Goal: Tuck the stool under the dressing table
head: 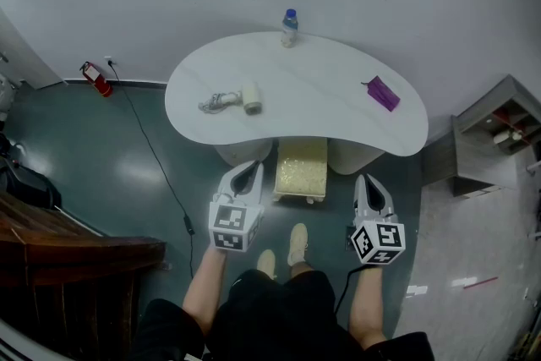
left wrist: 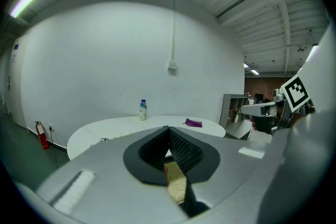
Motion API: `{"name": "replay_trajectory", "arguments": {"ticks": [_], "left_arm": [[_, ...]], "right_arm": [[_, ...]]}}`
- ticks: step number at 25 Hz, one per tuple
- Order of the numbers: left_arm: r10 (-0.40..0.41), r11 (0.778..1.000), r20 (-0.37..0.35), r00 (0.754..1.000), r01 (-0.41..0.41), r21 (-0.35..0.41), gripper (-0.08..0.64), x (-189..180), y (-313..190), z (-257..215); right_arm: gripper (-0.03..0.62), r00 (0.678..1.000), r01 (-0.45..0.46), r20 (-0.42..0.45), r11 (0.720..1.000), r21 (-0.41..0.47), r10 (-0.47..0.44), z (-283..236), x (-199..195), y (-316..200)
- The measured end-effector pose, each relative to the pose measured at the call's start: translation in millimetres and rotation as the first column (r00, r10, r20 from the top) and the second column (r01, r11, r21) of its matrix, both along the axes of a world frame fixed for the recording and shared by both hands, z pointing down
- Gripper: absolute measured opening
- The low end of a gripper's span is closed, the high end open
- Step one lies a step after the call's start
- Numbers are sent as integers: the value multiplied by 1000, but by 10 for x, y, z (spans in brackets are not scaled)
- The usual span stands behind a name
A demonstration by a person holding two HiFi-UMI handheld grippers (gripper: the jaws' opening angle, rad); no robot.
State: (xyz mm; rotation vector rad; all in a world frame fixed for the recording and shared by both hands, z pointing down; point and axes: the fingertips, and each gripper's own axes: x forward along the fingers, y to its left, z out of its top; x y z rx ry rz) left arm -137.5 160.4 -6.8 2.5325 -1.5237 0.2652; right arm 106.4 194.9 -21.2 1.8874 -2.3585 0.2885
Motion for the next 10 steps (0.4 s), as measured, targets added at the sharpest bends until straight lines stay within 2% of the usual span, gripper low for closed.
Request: {"name": "replay_trajectory", "arguments": {"ticks": [10], "left_arm": [[-12, 1000, -2, 1000, 12, -9, 6, 4, 14, 43]], "right_arm": [[3, 1000, 15, 1, 1000, 1, -15, 24, -4, 6]]}}
